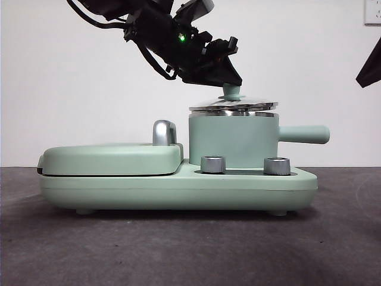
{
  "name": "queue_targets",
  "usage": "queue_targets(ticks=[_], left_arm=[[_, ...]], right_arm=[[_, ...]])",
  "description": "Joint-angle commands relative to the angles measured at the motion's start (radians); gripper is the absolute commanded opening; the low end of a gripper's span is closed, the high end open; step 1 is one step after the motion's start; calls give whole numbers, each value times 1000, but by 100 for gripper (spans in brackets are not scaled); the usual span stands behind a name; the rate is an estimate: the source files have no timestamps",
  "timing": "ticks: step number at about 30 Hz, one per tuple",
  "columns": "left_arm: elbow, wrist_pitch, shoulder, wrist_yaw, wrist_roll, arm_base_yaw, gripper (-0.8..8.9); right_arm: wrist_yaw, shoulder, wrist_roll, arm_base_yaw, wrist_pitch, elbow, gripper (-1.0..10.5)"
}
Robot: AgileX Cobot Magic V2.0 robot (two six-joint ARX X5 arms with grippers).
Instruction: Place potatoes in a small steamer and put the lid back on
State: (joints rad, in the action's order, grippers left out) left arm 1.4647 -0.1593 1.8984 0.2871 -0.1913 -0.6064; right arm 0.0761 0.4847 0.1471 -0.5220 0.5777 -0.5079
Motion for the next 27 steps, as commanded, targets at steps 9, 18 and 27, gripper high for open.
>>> queue_targets(ticks=[9, 18, 27], left_arm=[[16, 1, -2, 2, -2, -7, 15], [16, 10, 2, 2, -2, -7, 14], [16, 11, 20, 2, 2, -7, 14]], right_arm=[[-1, 3, 10, -6, 0, -2, 370], [-2, 3, 10, -6, 0, -2, 370], [-5, 3, 10, -6, 0, -2, 370]])
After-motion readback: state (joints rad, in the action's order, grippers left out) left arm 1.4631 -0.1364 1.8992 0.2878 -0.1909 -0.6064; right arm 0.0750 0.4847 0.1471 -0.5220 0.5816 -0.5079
